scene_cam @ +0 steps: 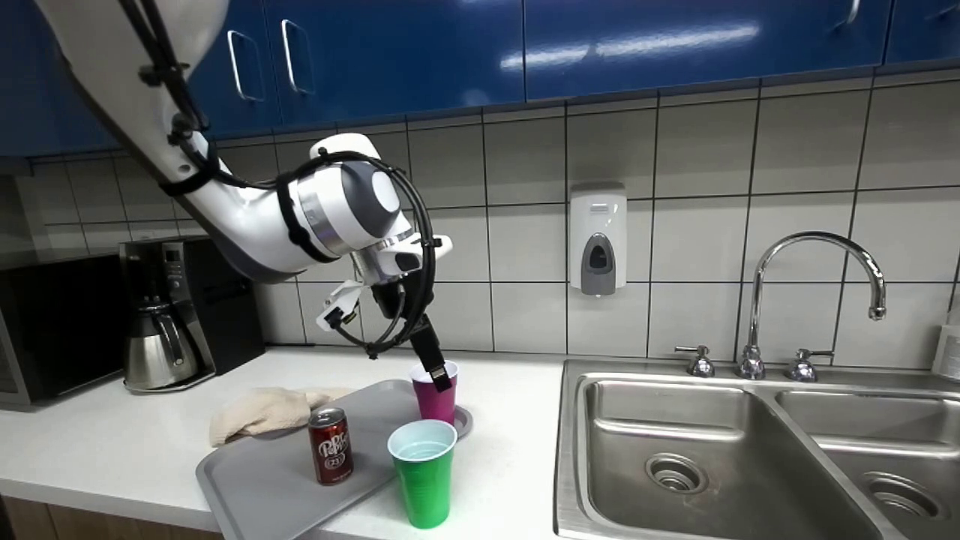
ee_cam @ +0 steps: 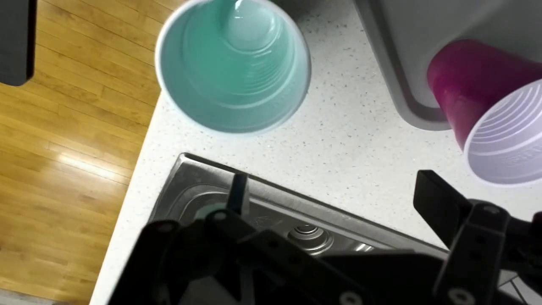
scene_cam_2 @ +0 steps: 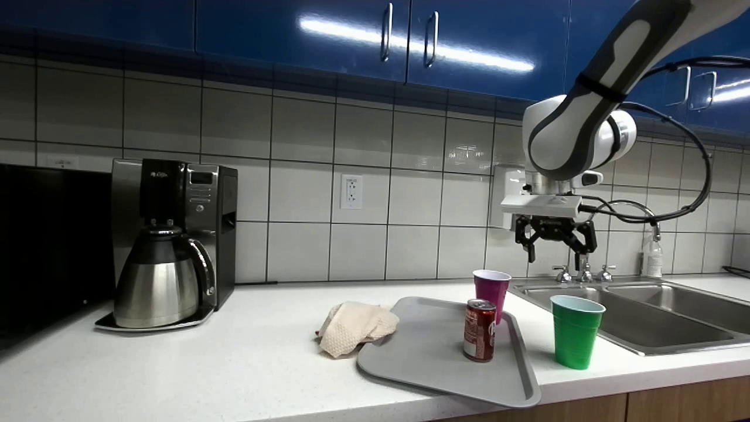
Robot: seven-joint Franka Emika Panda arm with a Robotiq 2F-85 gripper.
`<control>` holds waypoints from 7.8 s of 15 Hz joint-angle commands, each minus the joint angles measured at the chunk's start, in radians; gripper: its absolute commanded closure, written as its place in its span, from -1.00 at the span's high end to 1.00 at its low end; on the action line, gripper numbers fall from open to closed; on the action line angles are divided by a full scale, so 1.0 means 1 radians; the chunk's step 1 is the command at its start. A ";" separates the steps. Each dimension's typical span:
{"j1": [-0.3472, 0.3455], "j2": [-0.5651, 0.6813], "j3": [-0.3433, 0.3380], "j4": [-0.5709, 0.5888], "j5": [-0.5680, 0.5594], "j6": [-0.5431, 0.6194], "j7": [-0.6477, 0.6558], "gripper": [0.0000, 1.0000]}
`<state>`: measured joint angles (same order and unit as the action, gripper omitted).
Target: Take the cups off of the tray
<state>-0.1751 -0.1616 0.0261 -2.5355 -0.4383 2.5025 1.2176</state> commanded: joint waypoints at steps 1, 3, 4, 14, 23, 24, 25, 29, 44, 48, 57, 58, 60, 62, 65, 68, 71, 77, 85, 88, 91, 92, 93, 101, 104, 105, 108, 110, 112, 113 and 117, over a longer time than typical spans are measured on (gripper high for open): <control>0.026 0.119 -0.002 0.116 0.014 -0.003 0.007 1.00; 0.047 0.176 -0.012 0.171 0.030 -0.009 -0.011 1.00; 0.057 0.203 -0.016 0.197 0.035 -0.013 -0.013 1.00; 0.155 0.443 -0.095 0.419 0.087 -0.019 -0.040 1.00; 0.154 0.477 -0.102 0.411 0.342 0.034 -0.148 1.00; 0.154 0.476 -0.103 0.406 0.362 0.035 -0.158 1.00; 0.155 0.477 -0.107 0.406 0.375 0.034 -0.164 1.00; 0.158 0.484 -0.122 0.406 0.405 0.030 -0.183 0.44; 0.164 0.464 -0.136 0.393 0.410 0.028 -0.183 -0.99; 0.171 0.442 -0.137 0.388 0.404 0.028 -0.178 -0.99; 0.179 0.384 -0.151 0.382 0.370 0.027 -0.161 -0.99; 0.179 0.380 -0.156 0.382 0.362 0.028 -0.158 -0.99; 0.179 0.375 -0.168 0.384 0.342 0.031 -0.150 -0.99; 0.178 0.379 -0.180 0.390 0.322 0.034 -0.144 -0.99; 0.176 0.392 -0.197 0.398 0.290 0.041 -0.138 -0.99; 0.170 0.411 -0.210 0.412 0.278 0.048 -0.142 -0.99; 0.165 0.439 -0.223 0.426 0.278 0.065 -0.145 -0.99; 0.159 0.507 -0.254 0.462 0.294 0.106 -0.152 -0.99; 0.159 0.574 -0.284 0.502 0.308 0.127 -0.159 -0.99; 0.156 0.589 -0.288 0.510 0.320 0.130 -0.165 -0.99; 0.154 0.595 -0.289 0.516 0.332 0.126 -0.166 -0.44; 0.154 0.597 -0.290 0.518 0.335 0.127 -0.166 -0.33; 0.155 0.598 -0.291 0.519 0.338 0.128 -0.166 -0.20; 0.159 0.581 -0.290 0.513 0.345 0.131 -0.168 0.98; 0.165 0.563 -0.293 0.498 0.338 0.139 -0.166 1.00; 0.167 0.556 -0.295 0.493 0.335 0.142 -0.164 1.00; 0.174 0.528 -0.294 0.474 0.330 0.146 -0.167 1.00; 0.175 0.504 -0.285 0.459 0.333 0.139 -0.180 1.00; 0.182 0.477 -0.279 0.441 0.329 0.134 -0.189 1.00; 0.187 0.463 -0.278 0.431 0.323 0.133 -0.191 1.00; 0.208 0.391 -0.268 0.372 0.308 0.125 -0.204 1.00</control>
<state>0.0262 0.3212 -0.2553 -2.0881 -0.1148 2.6428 1.0416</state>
